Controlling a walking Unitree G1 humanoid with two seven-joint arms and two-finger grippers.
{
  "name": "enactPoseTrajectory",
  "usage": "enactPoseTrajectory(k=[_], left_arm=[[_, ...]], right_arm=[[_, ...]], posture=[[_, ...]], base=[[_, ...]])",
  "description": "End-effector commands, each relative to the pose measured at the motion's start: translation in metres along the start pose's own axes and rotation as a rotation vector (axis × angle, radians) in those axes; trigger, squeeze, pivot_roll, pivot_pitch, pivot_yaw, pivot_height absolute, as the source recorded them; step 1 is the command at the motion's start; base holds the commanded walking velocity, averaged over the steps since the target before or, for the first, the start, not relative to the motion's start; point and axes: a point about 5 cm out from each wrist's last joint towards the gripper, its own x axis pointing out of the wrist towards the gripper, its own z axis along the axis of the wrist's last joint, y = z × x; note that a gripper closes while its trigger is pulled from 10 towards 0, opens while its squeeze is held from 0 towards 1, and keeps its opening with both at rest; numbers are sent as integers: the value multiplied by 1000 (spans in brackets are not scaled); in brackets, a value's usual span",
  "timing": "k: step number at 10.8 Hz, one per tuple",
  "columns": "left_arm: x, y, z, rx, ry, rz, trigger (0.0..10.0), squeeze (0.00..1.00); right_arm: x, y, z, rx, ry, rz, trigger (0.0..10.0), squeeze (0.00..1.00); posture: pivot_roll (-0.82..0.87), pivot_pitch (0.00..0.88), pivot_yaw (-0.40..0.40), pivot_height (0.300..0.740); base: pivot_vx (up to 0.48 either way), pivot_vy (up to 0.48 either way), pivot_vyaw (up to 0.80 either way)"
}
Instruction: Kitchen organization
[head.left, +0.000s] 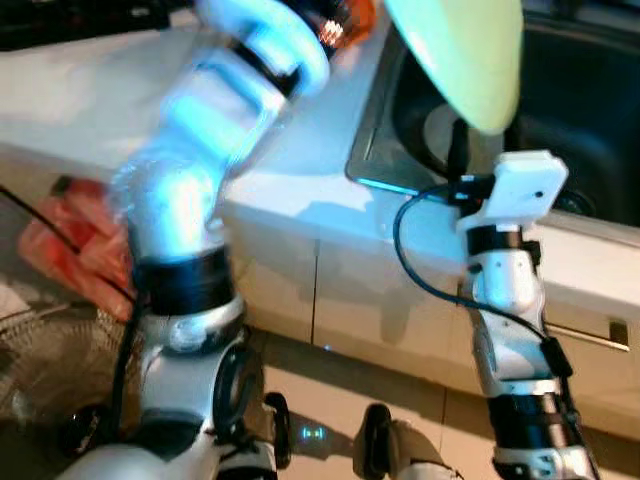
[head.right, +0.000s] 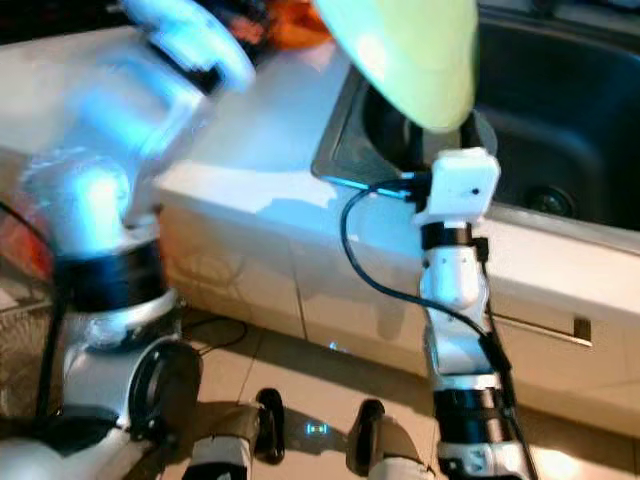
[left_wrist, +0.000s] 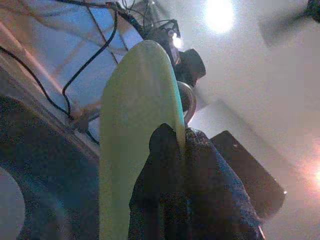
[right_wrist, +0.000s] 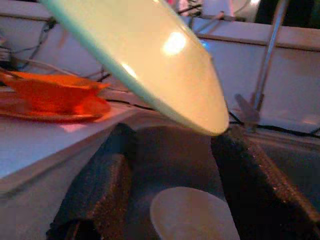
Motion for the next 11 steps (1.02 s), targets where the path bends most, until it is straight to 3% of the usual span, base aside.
enactPoseTrajectory(k=[1,5,6,8,11], left_arm=[[4,-7,-10,16,54,-39,10000,0],[4,-16,4,7,-13,-47,10000,0],[6,-27,19,-5,-72,-102,10000,0],[7,-38,27,-10,-102,-136,10000,0],[6,-20,20,26,-82,-78,10000,0]], right_arm=[[-3,-1,-2,-19,5,5,10000,0],[-4,0,-3,-22,8,4,10000,0],[-5,0,-4,-21,14,5,10000,0],[-5,0,-5,-18,16,4,10000,0],[-5,0,-5,-19,17,5,10000,0]], posture=[[98,250,43,740],[97,260,43,740],[98,261,43,740],[99,262,42,740],[100,262,39,740]], base=[[0,0,0],[0,0,0],[0,0,0],[0,0,0],[0,0,0]])
